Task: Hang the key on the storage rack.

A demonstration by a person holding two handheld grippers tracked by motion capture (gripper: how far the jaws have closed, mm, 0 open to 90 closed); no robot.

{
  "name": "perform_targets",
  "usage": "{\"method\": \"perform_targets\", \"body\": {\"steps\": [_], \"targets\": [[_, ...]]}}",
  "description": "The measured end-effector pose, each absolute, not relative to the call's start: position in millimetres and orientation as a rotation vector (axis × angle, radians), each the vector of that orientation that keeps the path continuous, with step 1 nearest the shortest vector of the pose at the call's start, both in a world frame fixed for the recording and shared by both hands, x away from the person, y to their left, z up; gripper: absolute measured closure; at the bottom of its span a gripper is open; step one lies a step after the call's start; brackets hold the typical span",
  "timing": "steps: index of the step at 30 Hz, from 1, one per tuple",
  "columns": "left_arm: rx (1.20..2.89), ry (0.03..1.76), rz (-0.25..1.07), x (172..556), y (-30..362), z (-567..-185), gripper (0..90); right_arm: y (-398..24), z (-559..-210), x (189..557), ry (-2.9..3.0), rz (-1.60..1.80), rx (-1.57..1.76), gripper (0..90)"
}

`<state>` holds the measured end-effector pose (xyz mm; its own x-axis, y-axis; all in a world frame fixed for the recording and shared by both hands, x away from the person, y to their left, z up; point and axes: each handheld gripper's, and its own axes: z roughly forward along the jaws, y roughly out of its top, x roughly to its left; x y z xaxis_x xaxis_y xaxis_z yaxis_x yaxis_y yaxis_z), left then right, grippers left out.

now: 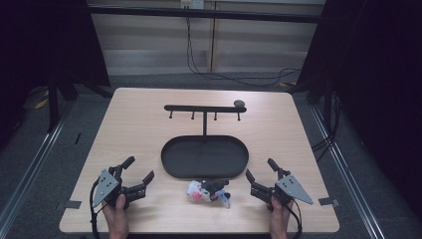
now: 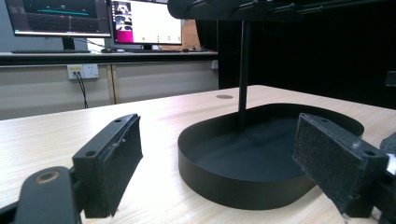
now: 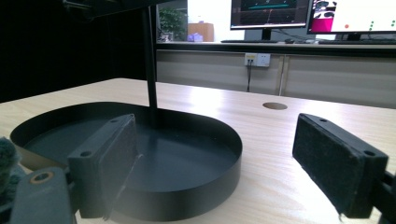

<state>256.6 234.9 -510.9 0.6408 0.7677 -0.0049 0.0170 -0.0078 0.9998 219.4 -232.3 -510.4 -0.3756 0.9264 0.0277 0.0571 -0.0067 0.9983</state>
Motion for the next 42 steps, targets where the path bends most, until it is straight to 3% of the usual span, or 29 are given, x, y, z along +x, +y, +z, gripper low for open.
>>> {"method": "perform_targets", "body": {"steps": [16, 42], "targets": [[1.476, 0.694, 0.675, 256.6, 234.9, -510.8, 15.3, -229.5, -508.0, 226.4, 1.597, 1.437, 1.097, 14.5], [1.476, 0.693, 0.674, 256.7, 234.9, -510.8, 15.2, -218.1, -482.1, 231.2, 1.954, 1.41, 1.177, 52.6]]}}
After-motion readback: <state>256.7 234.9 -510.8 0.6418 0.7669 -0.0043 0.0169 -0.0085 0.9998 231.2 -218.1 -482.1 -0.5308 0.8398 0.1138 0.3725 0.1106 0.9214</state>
